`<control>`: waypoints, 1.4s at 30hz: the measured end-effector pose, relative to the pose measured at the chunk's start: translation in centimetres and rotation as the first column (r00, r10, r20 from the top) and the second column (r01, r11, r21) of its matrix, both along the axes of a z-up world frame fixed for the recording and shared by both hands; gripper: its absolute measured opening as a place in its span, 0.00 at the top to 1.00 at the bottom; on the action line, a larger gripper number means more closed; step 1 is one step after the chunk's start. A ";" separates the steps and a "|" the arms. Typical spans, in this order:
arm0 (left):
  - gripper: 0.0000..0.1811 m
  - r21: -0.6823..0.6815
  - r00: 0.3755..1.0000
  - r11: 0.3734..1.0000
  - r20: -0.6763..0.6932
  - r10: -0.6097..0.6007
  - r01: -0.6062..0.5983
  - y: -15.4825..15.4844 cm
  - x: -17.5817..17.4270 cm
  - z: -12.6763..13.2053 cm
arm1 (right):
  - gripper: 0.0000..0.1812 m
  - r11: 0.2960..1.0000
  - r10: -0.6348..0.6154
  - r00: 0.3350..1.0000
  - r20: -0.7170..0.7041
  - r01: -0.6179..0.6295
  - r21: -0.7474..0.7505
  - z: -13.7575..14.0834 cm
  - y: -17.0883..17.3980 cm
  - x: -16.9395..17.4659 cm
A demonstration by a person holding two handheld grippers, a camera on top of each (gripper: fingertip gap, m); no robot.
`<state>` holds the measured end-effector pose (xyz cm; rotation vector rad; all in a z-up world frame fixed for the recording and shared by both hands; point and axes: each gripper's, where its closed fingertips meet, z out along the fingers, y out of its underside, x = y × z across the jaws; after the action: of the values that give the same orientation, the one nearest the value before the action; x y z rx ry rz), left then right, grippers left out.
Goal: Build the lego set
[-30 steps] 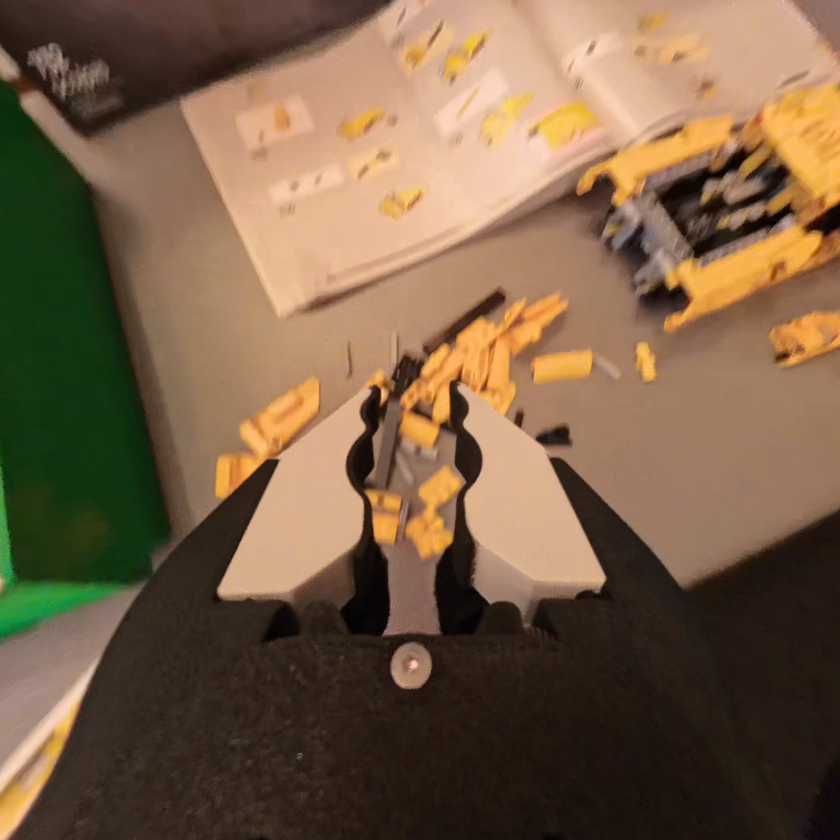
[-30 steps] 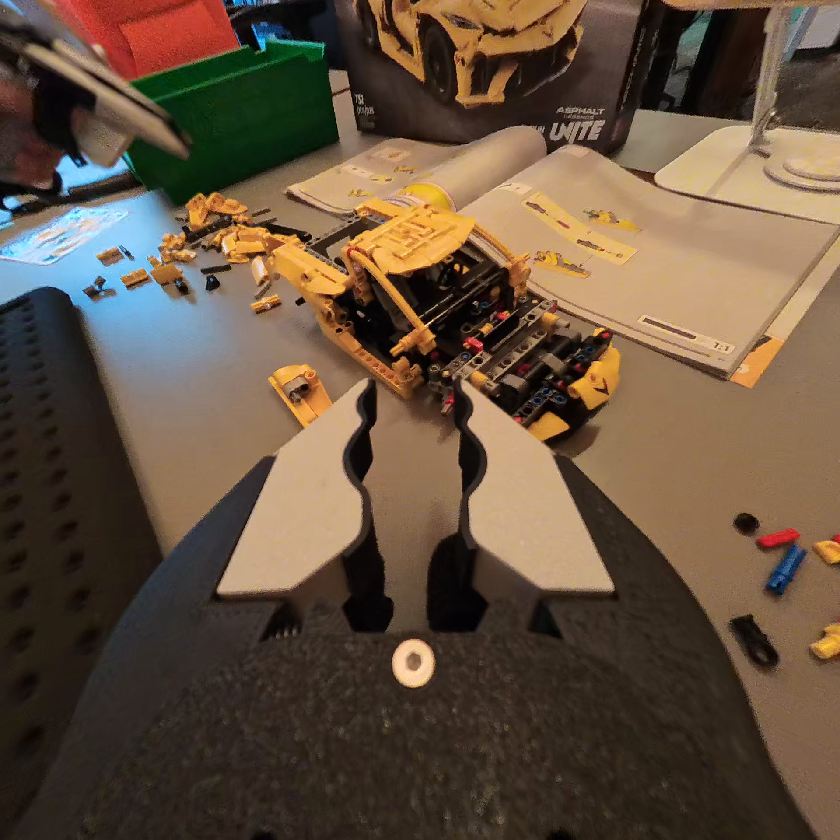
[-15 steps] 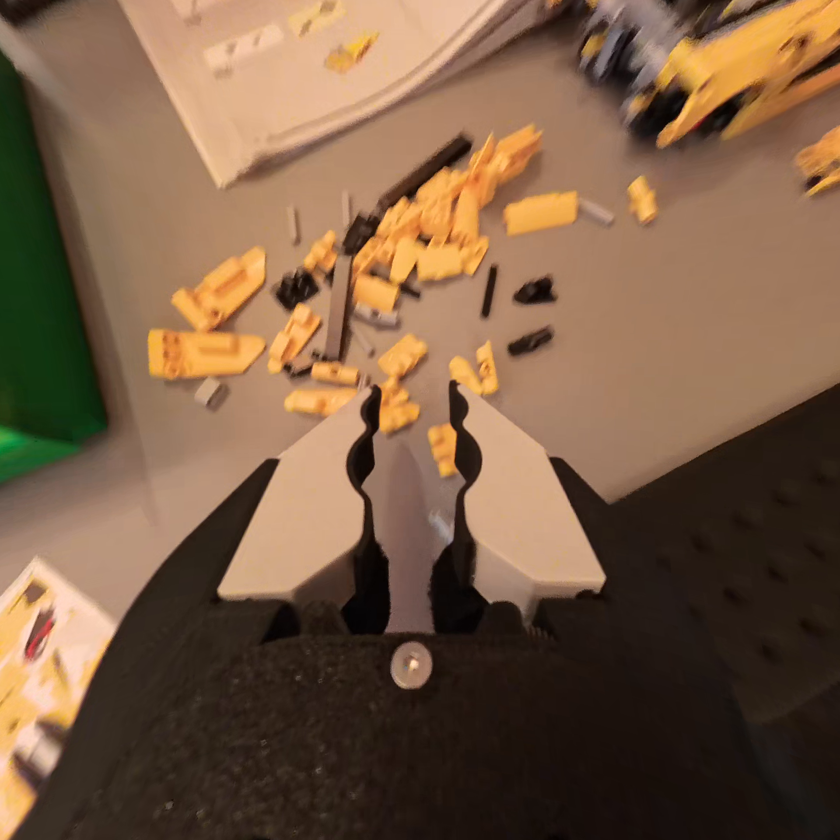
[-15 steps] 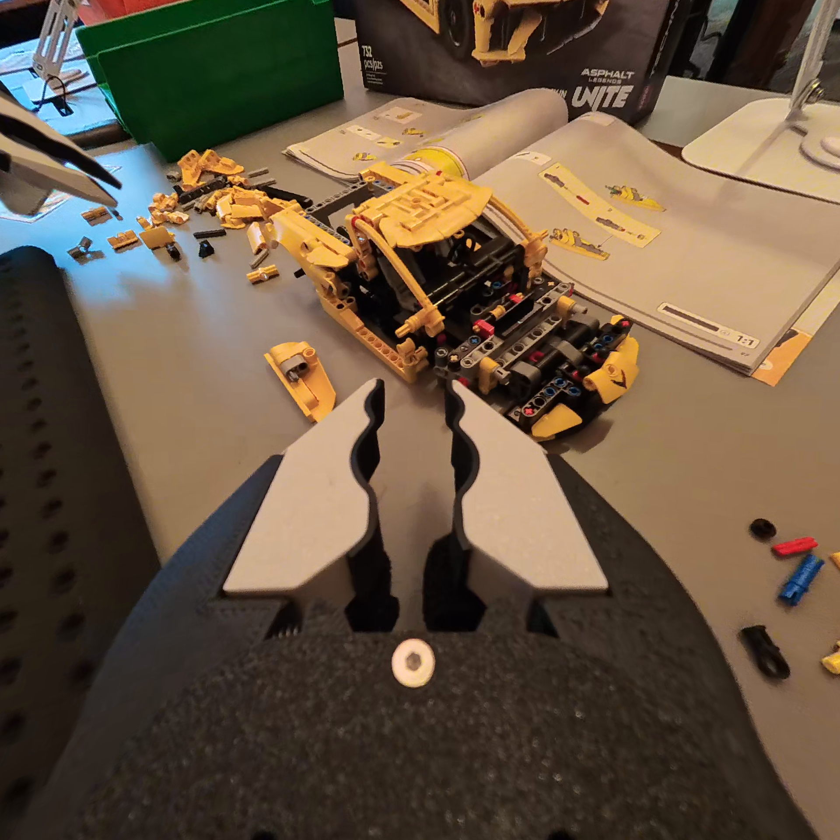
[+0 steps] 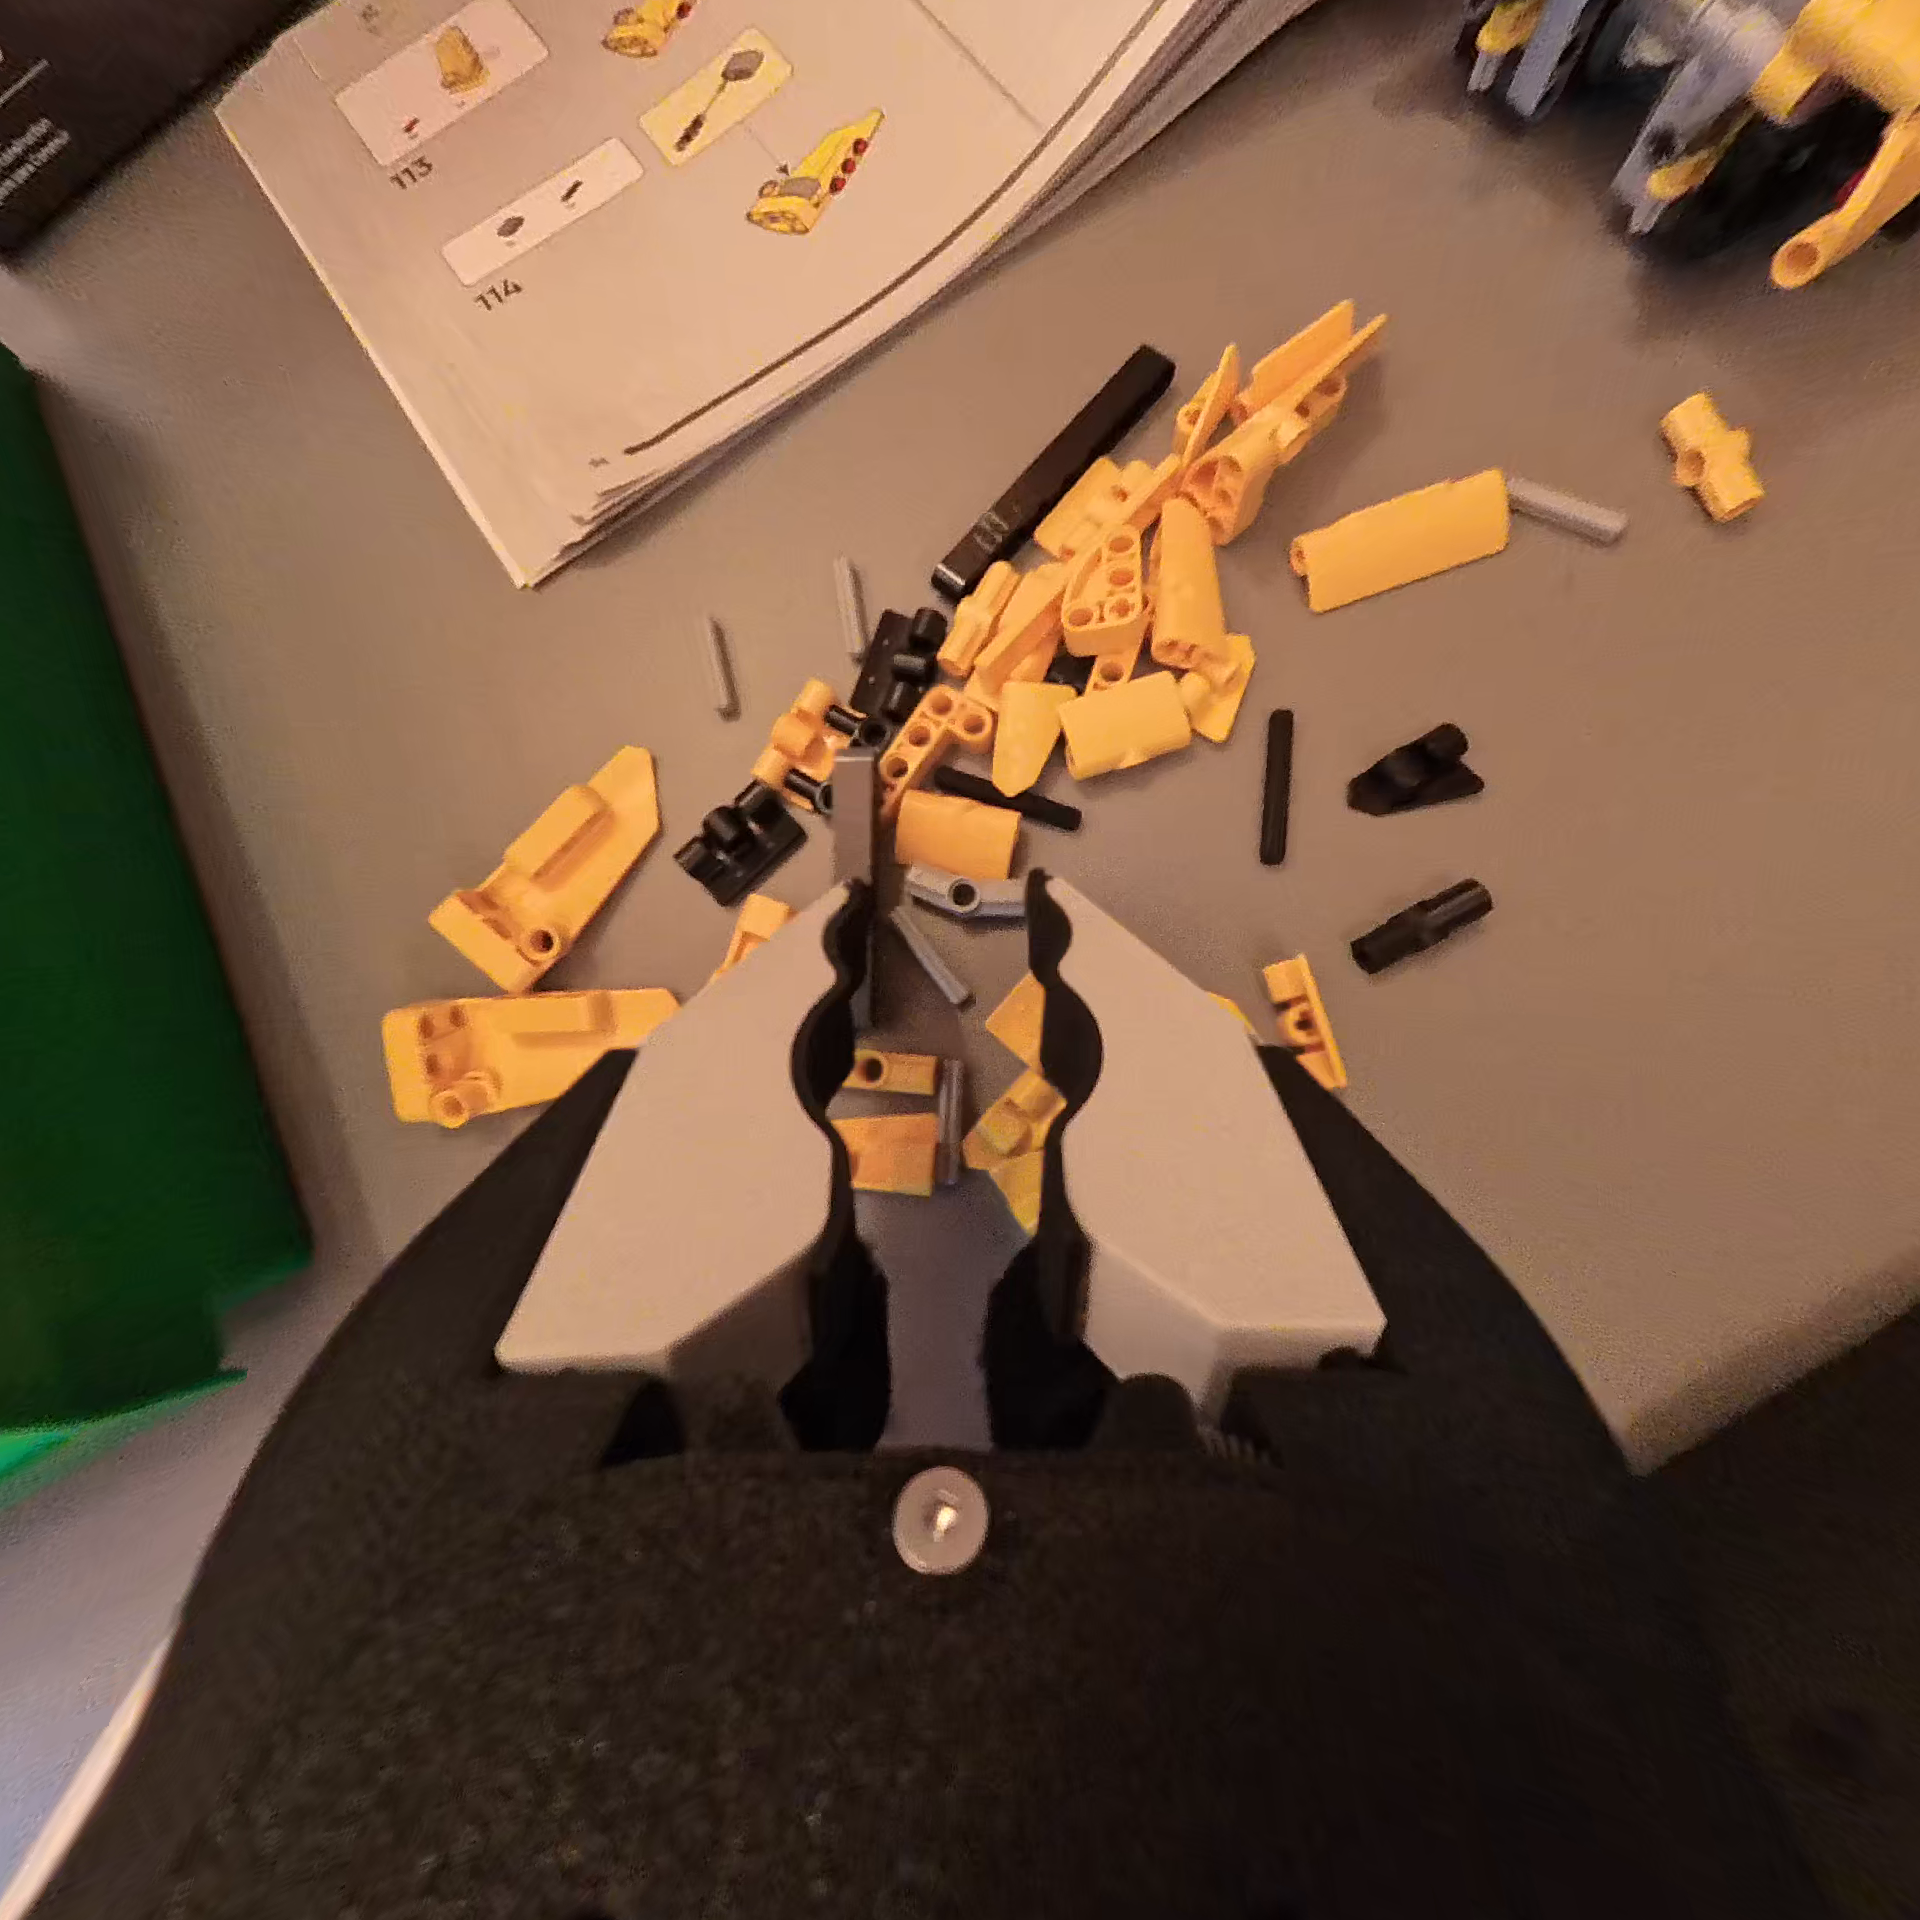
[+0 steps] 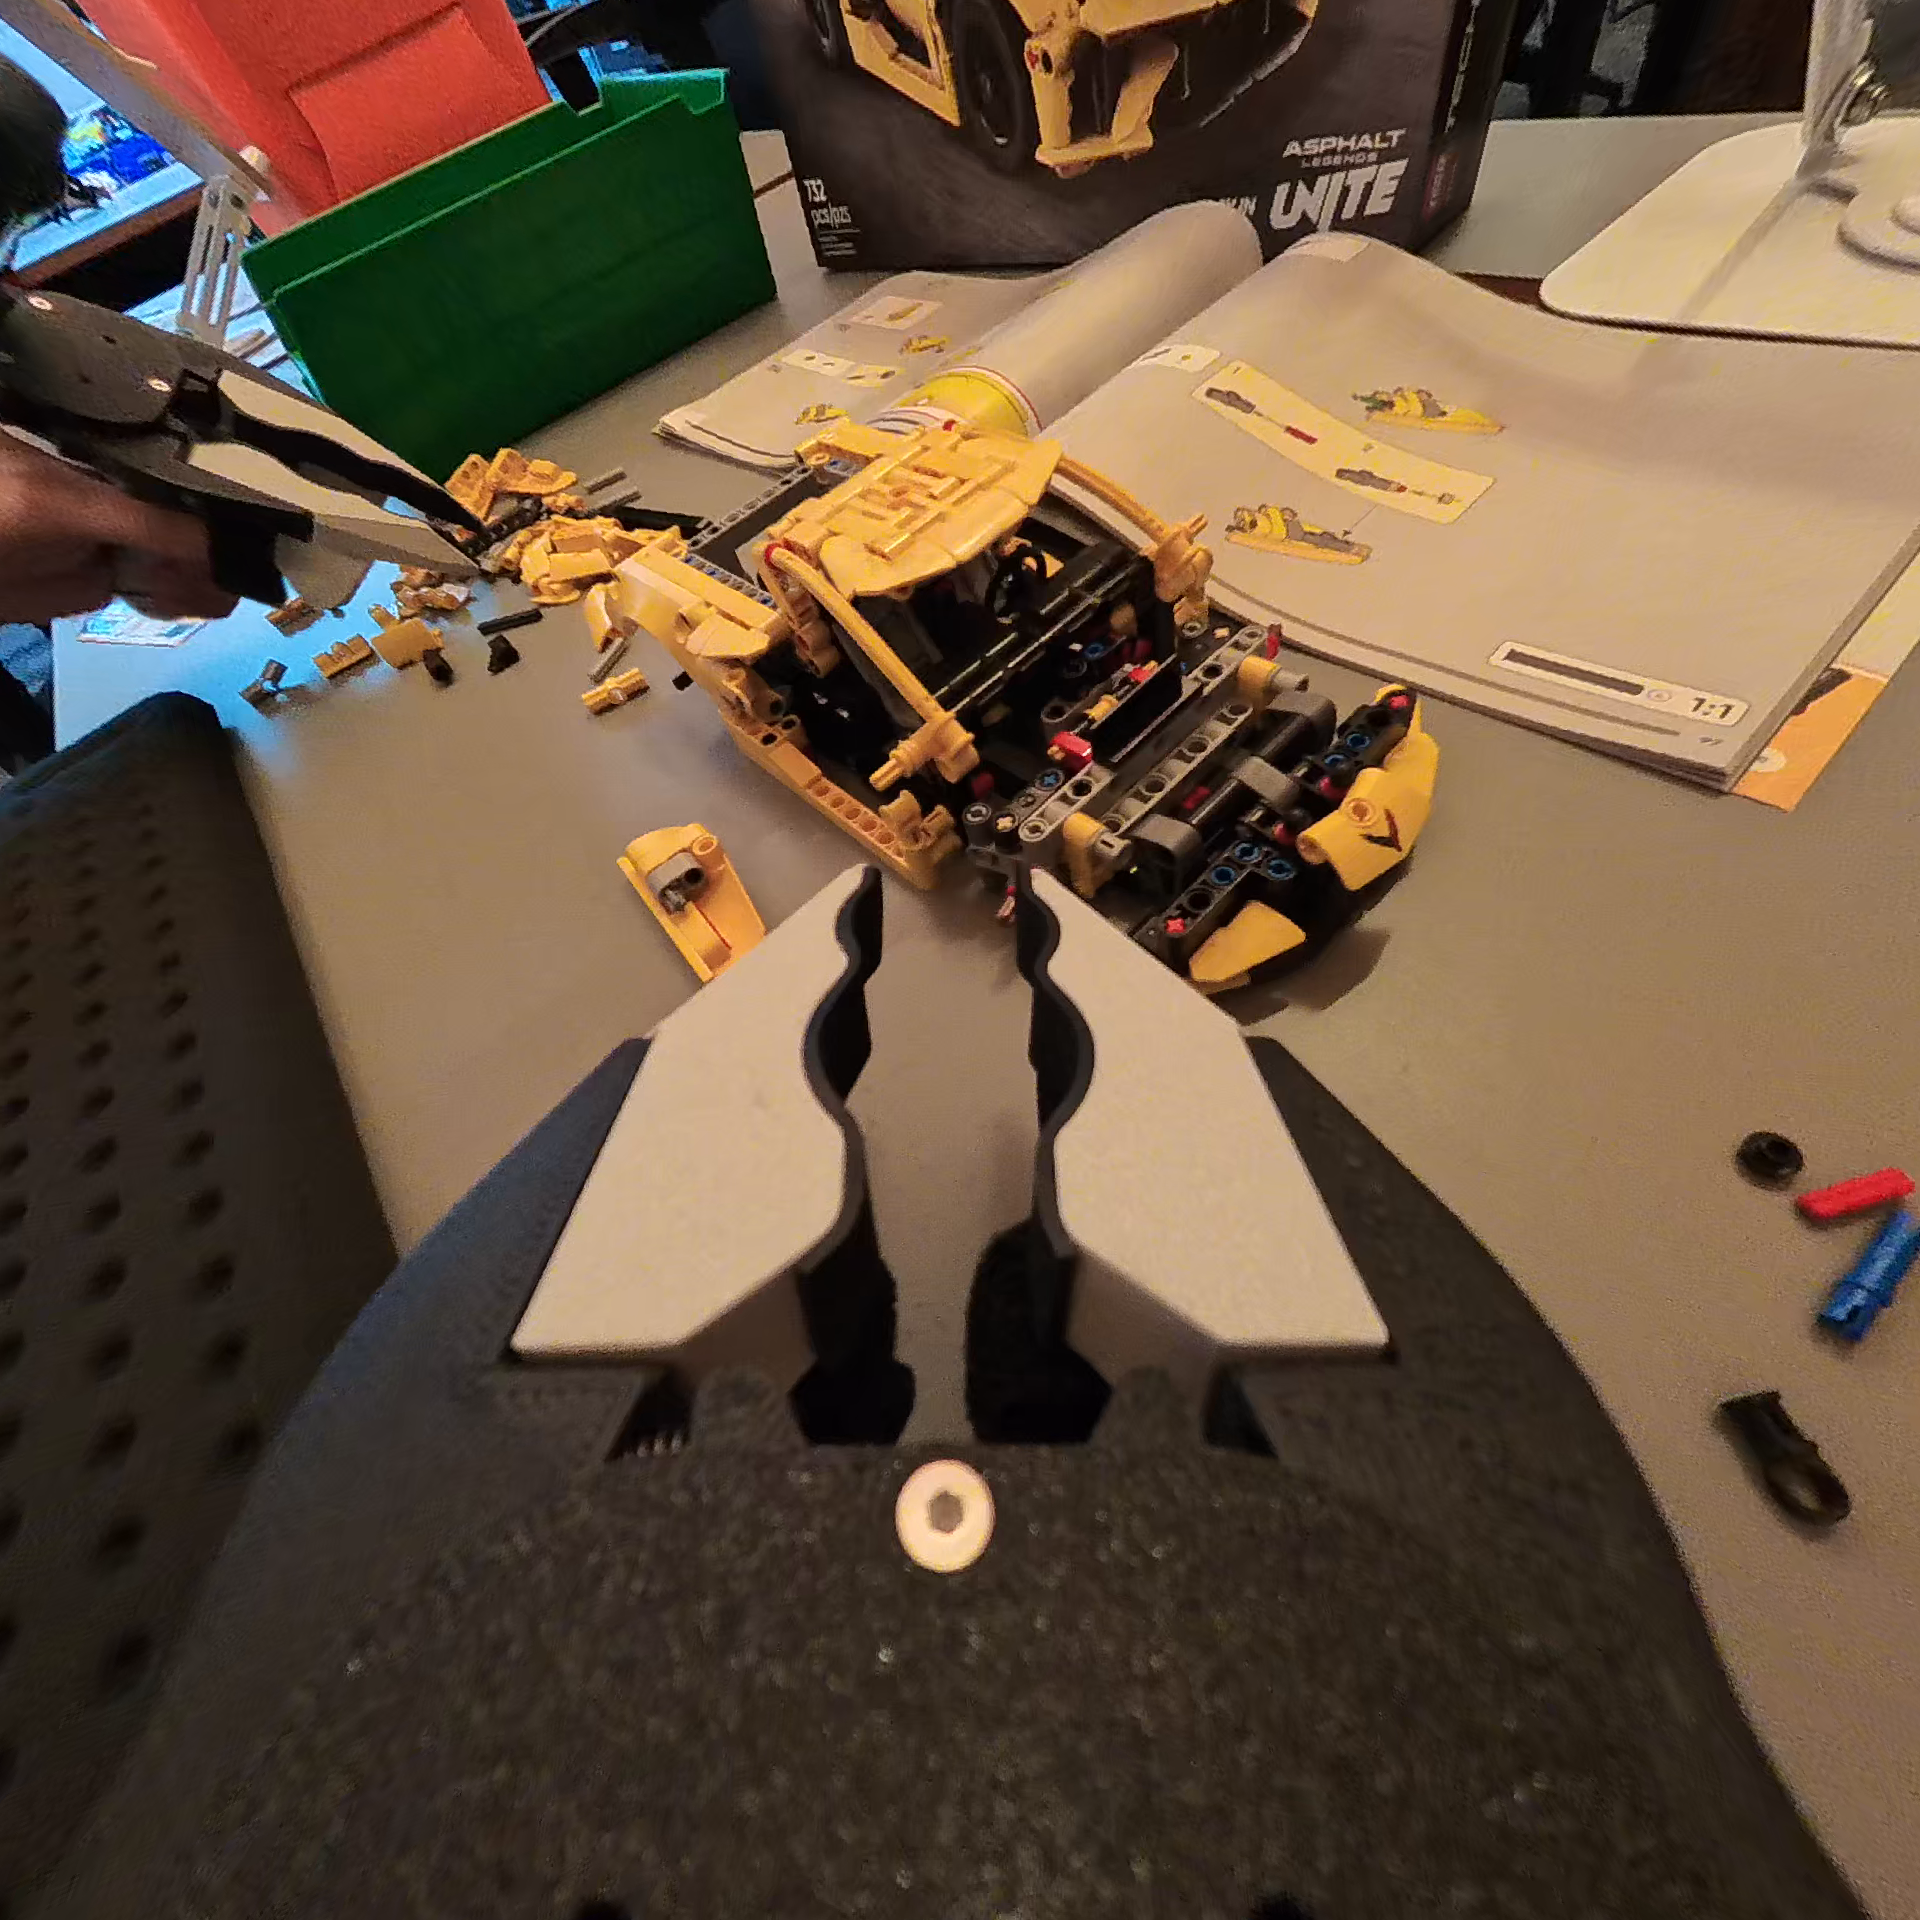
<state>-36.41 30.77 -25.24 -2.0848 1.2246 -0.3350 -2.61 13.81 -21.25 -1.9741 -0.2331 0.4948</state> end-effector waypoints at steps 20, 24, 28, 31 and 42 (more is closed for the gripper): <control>0.83 0.026 0.979 0.984 -0.111 -0.170 0.174 0.1 0.5 -0.3 | 0.87 0.998 0.019 0.994 -0.110 -0.026 -0.064 -0.4 0.1 0.0; 0.83 -0.017 0.979 0.984 -0.098 -0.176 0.175 -0.1 0.4 -0.6 | 0.87 0.997 0.015 0.993 -0.119 -0.023 -0.071 -0.4 0.1 0.0; 0.87 -0.028 0.977 0.982 -0.100 -0.186 0.184 -0.1 0.2 -0.7 | 0.87 0.997 0.016 0.992 -0.122 -0.025 -0.075 -0.5 0.1 0.0; 0.87 -0.039 0.978 0.982 -0.094 -0.186 0.183 -0.2 0.3 -0.7 | 0.87 0.997 0.014 0.992 -0.124 -0.024 -0.074 -0.5 0.1 0.0; 0.87 -0.040 0.917 0.954 0.293 -0.272 0.296 -6.1 8.5 6.8 | 0.85 0.992 -0.095 0.994 0.050 0.090 0.084 1.4 1.4 1.8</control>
<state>-27.92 24.72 -18.41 -1.8437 1.3533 -0.8048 -0.76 15.24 -19.85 -1.9109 -0.1917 0.3670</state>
